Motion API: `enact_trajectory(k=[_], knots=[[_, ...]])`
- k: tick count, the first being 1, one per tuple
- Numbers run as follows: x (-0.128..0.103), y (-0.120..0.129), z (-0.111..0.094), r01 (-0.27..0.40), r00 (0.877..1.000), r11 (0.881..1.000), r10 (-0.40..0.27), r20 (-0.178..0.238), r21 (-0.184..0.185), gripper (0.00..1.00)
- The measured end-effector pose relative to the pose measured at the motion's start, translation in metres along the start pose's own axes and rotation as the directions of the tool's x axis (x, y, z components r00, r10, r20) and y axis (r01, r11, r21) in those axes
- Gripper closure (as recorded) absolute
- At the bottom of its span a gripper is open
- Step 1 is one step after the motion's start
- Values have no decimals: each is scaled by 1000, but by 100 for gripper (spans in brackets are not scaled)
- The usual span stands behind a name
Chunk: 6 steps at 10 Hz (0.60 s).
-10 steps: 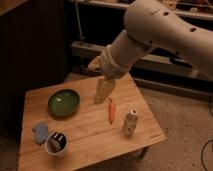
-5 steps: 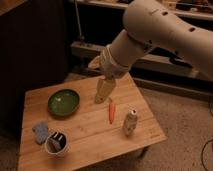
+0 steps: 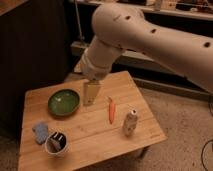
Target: Move the arm in a circular motion
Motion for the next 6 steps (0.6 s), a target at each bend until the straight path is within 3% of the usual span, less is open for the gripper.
enact_trajectory(k=[3, 6], knots=[[-23, -40, 36, 71, 997, 997, -72, -38, -42, 20], [-4, -86, 53, 109, 985, 990, -120, -122, -95, 20]])
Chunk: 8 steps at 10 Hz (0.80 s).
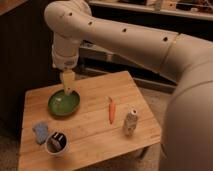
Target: Move the arm in a circular motion
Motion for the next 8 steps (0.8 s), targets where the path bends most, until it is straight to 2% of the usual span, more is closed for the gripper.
enact_trajectory(k=[2, 3, 4, 6, 8], knots=[[37, -24, 3, -16, 998, 1000, 15, -57, -16, 20], [52, -33, 2, -29, 997, 1000, 28, -73, -12, 20], [79, -40, -5, -68, 993, 998, 68, -91, 11, 20], [114, -34, -20, -128, 984, 991, 132, -117, 46, 20], [155, -6, -45, -203, 965, 975, 215, -149, 88, 20]])
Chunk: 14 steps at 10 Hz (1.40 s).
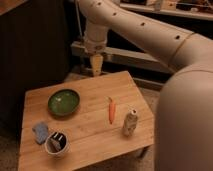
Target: Move the arm in a circular motion
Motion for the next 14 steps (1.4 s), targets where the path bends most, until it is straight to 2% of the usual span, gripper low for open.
enact_trajectory(k=[1, 3, 5, 8, 10, 11, 12, 14], knots=[[28, 13, -12, -45, 999, 999, 45, -26, 12, 20], [66, 36, -29, -112, 991, 993, 114, -64, 26, 20], [104, 59, -42, -178, 978, 983, 181, -104, 39, 20], [165, 108, -59, -294, 941, 954, 299, -162, 53, 20], [197, 152, -65, -365, 909, 929, 370, -190, 60, 20], [201, 172, -68, -385, 901, 921, 389, -192, 61, 20], [199, 189, -70, -390, 899, 919, 394, -189, 59, 20], [182, 216, -71, -373, 911, 927, 375, -173, 45, 20]])
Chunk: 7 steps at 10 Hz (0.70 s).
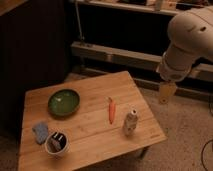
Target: Move the arm in a circular motion
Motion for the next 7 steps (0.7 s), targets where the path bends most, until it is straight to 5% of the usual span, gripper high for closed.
enact_trajectory(k=[4, 7], knots=[[-67, 44, 3, 106, 992, 993, -103, 67, -44, 20], [-153, 64, 19, 212, 967, 974, -197, 164, -79, 20]])
